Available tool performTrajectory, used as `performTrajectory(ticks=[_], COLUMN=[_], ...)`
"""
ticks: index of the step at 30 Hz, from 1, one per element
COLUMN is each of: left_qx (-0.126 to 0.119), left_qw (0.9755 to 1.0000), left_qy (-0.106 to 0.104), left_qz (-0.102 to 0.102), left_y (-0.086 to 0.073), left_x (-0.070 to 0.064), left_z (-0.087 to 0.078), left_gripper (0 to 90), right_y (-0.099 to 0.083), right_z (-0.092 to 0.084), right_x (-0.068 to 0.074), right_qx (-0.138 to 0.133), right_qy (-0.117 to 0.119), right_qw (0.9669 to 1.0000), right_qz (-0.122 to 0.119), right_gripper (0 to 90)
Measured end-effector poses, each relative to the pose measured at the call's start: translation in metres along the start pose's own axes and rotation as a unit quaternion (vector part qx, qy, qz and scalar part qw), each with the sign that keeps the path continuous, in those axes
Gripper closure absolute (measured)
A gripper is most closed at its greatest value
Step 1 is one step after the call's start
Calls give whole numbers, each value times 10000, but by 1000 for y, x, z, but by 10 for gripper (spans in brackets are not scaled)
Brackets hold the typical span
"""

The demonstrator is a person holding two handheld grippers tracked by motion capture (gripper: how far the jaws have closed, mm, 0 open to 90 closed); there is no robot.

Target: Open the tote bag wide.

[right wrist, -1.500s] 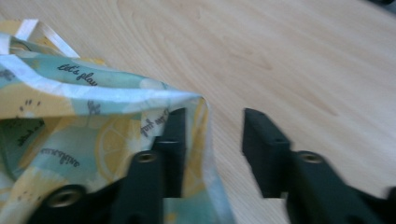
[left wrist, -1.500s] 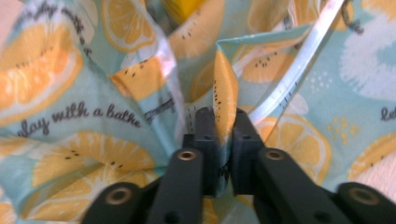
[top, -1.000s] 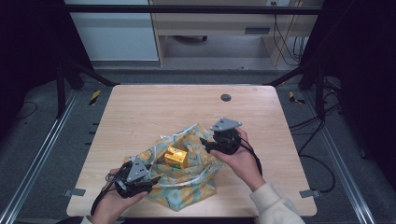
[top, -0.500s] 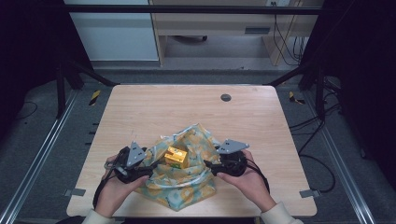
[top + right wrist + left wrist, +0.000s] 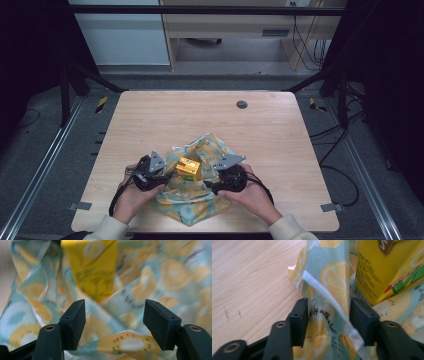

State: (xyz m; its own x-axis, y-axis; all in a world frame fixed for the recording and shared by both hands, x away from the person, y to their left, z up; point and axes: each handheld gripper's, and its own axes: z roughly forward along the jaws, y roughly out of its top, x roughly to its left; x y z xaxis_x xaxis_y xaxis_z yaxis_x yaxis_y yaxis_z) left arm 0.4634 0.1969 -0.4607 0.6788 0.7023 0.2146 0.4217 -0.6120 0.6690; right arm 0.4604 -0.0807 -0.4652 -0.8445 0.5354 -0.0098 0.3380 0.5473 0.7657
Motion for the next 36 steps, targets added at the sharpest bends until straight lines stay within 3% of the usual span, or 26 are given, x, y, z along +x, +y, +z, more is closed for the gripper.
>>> performTrajectory(ticks=[2,4,7,8,9,11,13,15,17,20,23,29,36], left_qx=[-19,-91,-327,-388,-441,-631,-736,-690,-535,-120,131,409,476], left_qw=[10000,9999,9992,9989,9986,9969,9956,9954,9961,9980,9984,9970,9965], left_qy=[60,44,25,64,104,199,269,285,245,169,179,138,120], left_qz=[-16,-49,-214,-253,-276,-423,-517,-597,-659,-599,-513,-648,-682], left_y=[1,1,0,0,-1,-3,-5,-8,-13,-18,-19,-25,-28], left_x=[2,3,6,7,10,15,20,26,30,32,32,41,44], left_z=[0,-2,-7,-9,-12,-19,-23,-25,-21,-8,1,14,15], left_gripper=[592,676,775,815,815,839,847,851,853,853,856,864,871], right_y=[-4,-8,-12,-13,-13,-11,-11,-13,-15,-22,-26,-31,-33], right_z=[4,7,7,5,5,2,0,-4,-6,-5,-3,-6,-11], right_x=[4,9,14,15,15,16,16,19,23,30,32,30,31], right_qx=[151,322,403,353,353,316,287,311,355,583,740,787,787], right_qy=[79,104,217,192,192,214,250,294,365,476,557,624,686], right_qw=[9998,9993,9985,9984,9984,9983,9982,9978,9971,9942,9914,9906,9903], right_qz=[-78,-170,-315,-388,-388,-445,-467,-508,-572,-764,-928,-930,-916], right_gripper=[363,441,652,776,776,878,898,900,900,900,900,900,900])
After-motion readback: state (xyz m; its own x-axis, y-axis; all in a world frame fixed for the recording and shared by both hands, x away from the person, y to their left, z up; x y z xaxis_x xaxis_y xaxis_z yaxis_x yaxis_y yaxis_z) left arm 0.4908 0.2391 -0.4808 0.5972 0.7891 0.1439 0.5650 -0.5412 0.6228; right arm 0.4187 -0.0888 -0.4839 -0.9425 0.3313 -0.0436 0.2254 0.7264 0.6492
